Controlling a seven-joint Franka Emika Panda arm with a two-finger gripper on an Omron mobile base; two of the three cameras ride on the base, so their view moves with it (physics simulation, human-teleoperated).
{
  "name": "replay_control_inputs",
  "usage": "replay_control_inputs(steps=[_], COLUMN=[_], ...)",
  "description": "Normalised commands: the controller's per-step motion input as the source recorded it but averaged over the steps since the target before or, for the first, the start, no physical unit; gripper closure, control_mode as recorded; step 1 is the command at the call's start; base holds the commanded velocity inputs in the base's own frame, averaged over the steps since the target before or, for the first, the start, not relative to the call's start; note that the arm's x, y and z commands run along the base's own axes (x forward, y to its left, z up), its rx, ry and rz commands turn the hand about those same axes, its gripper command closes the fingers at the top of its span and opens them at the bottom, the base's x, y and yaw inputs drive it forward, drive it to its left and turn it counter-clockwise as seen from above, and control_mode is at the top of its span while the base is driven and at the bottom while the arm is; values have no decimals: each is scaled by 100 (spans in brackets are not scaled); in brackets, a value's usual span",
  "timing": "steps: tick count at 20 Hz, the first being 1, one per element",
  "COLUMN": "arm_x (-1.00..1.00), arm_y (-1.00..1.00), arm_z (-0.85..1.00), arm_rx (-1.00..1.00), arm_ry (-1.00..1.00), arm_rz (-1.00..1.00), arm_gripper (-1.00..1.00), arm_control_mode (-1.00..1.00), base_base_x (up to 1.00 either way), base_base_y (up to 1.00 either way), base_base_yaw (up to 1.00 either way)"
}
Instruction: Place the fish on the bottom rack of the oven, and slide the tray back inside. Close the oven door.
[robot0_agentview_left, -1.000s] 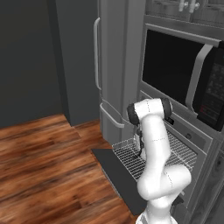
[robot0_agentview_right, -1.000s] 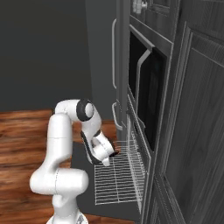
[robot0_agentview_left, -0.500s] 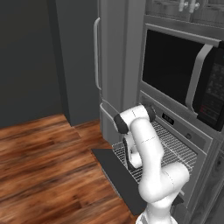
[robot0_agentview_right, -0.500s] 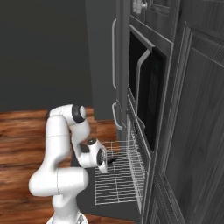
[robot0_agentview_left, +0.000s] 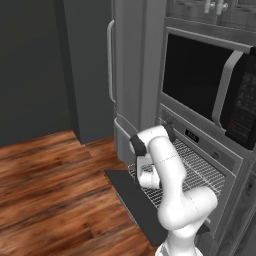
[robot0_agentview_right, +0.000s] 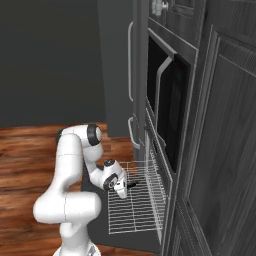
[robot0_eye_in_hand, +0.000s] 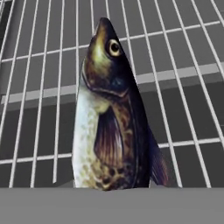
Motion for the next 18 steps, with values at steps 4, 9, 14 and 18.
replay_control_inputs(steps=[4, 9, 14, 18], arm_x=[33, 46, 49, 17], arm_y=[-43, -23, -14, 18], arm_z=[-31, -49, -61, -71], arm_rx=[0, 0, 0, 0], arm_ry=[3, 1, 3, 1], arm_rz=[0, 0, 1, 2], arm_gripper=[100, 100, 100, -100], arm_control_mode=[-100, -100, -100, -100], base_base_x=[0, 0, 0, 0], base_base_y=[0, 0, 0, 0], base_base_yaw=[0, 0, 0, 0])
